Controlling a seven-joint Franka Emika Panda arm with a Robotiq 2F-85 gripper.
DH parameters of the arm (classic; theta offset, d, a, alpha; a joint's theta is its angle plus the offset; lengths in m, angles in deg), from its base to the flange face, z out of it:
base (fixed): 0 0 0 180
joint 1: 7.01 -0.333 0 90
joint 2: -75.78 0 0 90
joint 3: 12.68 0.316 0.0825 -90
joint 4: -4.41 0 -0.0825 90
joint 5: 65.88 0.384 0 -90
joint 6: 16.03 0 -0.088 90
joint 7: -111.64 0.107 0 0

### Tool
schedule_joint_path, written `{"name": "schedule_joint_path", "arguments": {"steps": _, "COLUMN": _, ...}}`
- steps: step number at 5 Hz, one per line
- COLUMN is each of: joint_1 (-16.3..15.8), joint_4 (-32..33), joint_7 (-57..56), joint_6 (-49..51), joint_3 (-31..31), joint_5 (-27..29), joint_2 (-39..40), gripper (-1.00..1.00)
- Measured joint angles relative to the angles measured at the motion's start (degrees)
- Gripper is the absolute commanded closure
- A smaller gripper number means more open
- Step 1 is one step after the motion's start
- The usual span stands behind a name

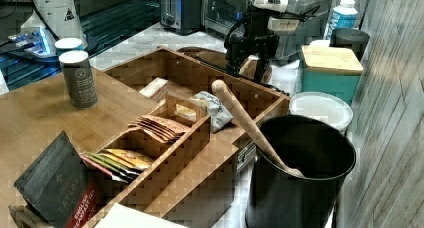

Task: Open the drawer.

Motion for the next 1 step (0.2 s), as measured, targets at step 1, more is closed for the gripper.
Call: {"name": "schedule_joint_path", "arguments": {"steps": 1, "joint_1": 0.3, "joint_4": 0.3, "joint_7": 0.0, "joint_6": -0.9, "joint_3": 0.0, "joint_5": 0.8, "joint_2": -0.1, "gripper": -1.0}}
